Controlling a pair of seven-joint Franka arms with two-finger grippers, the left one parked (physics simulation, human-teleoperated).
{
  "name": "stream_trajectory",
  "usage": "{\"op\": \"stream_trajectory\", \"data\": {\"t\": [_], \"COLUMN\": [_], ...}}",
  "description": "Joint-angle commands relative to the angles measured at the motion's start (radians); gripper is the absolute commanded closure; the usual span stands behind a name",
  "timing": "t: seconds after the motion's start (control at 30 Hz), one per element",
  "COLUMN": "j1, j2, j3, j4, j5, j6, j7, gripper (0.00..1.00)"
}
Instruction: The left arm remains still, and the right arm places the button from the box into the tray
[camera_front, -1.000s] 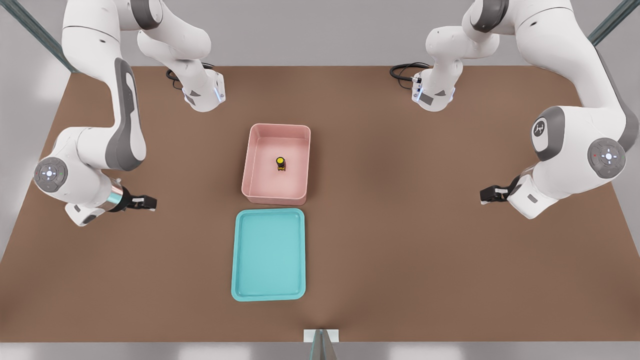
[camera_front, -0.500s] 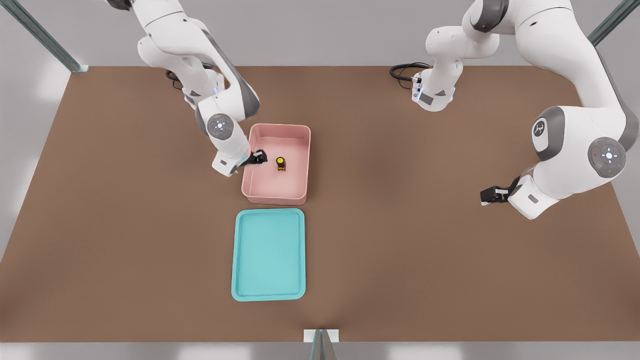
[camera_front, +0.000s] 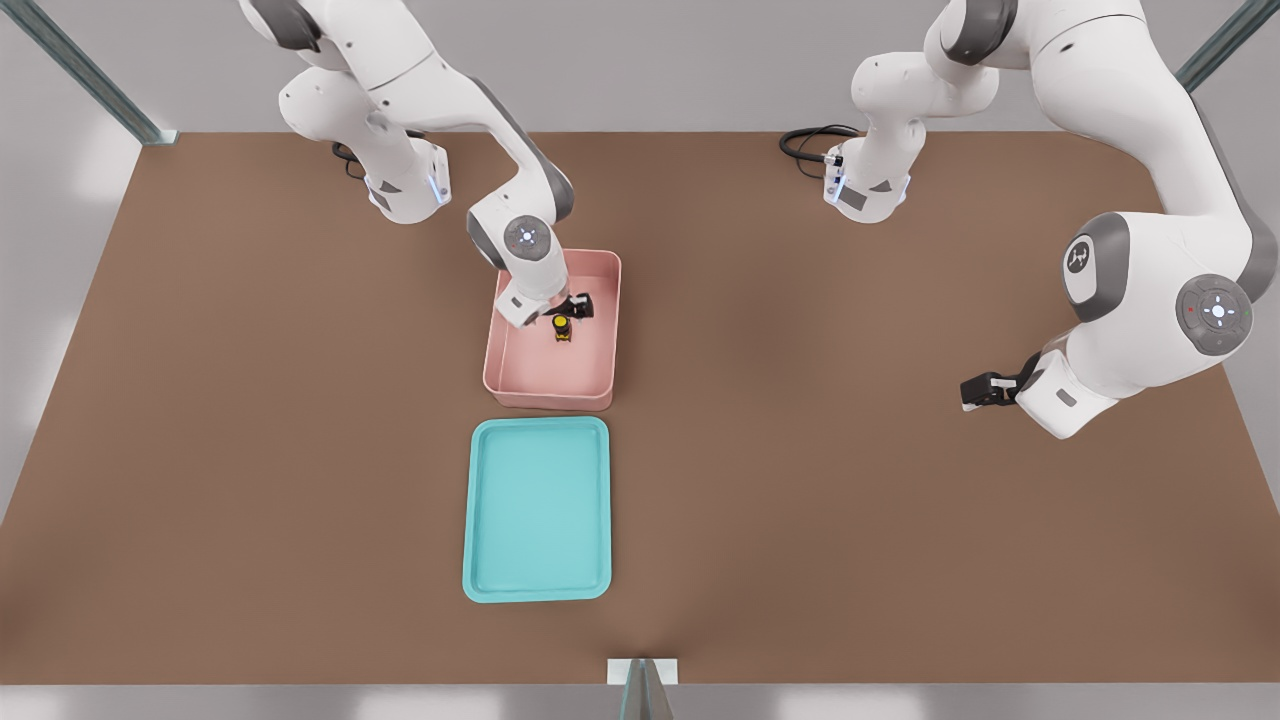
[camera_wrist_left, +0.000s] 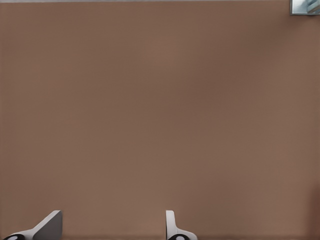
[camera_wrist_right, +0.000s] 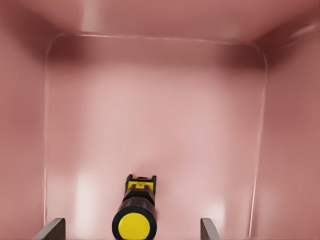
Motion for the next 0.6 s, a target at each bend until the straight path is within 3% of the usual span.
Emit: {"op": "stream_trajectory", "data": {"t": [0.0,0.37,0.47,0.57], "j1": [0.008,0.012,0.012,0.012], "j2": [0.006,0.081,0.08,0.077], "j3": [0.0,0.0,0.0,-0.001], "j4": [-0.005,-0.014,-0.014,-0.014], "j5": [0.002,0.002,0.002,0.002], "j6": [0.059,0.113,0.113,0.112], "j7": [0.366,0.367,0.396,0.398], "gripper": [0.0,0.0,0.32,0.46]}}
